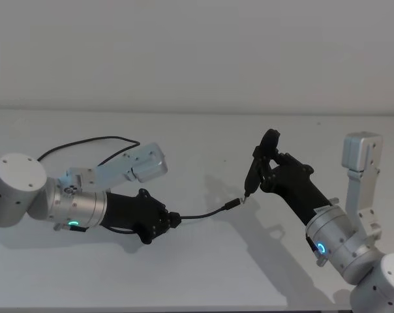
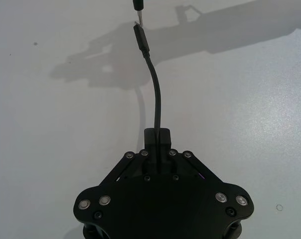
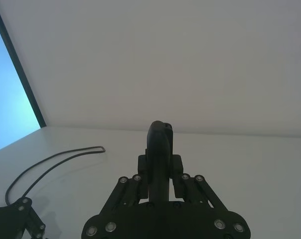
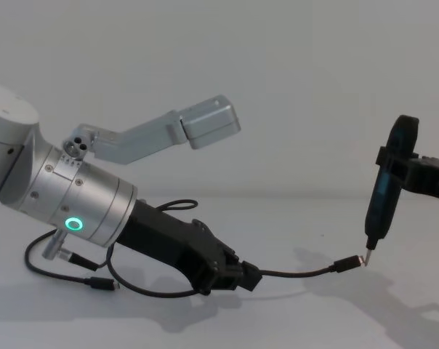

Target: Pick up the data cable with the one hand.

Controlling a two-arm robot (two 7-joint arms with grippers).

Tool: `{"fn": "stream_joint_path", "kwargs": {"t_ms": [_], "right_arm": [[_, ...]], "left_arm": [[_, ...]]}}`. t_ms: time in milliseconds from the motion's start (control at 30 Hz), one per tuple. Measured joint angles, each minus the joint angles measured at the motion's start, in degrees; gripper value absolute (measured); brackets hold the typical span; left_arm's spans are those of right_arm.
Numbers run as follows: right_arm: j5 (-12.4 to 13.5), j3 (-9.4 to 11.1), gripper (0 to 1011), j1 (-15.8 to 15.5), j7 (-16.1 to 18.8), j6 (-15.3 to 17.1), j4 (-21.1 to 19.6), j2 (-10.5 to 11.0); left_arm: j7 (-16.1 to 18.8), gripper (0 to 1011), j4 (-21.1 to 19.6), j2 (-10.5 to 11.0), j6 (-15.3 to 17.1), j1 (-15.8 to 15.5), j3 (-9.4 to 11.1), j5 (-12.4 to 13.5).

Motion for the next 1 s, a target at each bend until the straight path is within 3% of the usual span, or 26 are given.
{"fn": "stream_joint_path", "kwargs": {"t_ms": [1000], "right_arm": [[0.2, -0.2, 275, 0.3, 0.5, -0.7, 0.6, 0.1]], "left_arm": [[0.0, 41, 0.0, 0.0, 0.0, 0.0, 0.0, 0.0]]}}
